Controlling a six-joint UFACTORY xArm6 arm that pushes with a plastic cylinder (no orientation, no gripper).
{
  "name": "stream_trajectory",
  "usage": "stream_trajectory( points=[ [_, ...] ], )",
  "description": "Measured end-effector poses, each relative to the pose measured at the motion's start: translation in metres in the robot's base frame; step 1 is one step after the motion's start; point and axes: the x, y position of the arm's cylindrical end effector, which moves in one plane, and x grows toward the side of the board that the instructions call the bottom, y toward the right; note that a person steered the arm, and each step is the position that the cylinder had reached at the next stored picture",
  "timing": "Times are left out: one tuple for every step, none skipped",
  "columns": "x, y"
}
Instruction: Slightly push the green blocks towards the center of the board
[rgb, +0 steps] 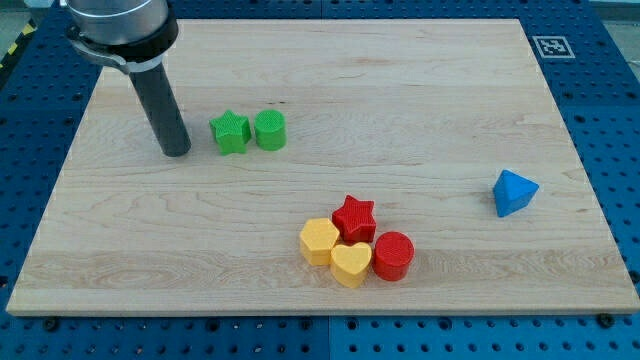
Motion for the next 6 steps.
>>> stream_trajectory(
  points=[
    [0.008,0.022],
    [0.009,0.049],
    [0.014,0.085],
    [0.023,0.122],
    [0.027,0.162],
    [0.016,0.186]
  ],
)
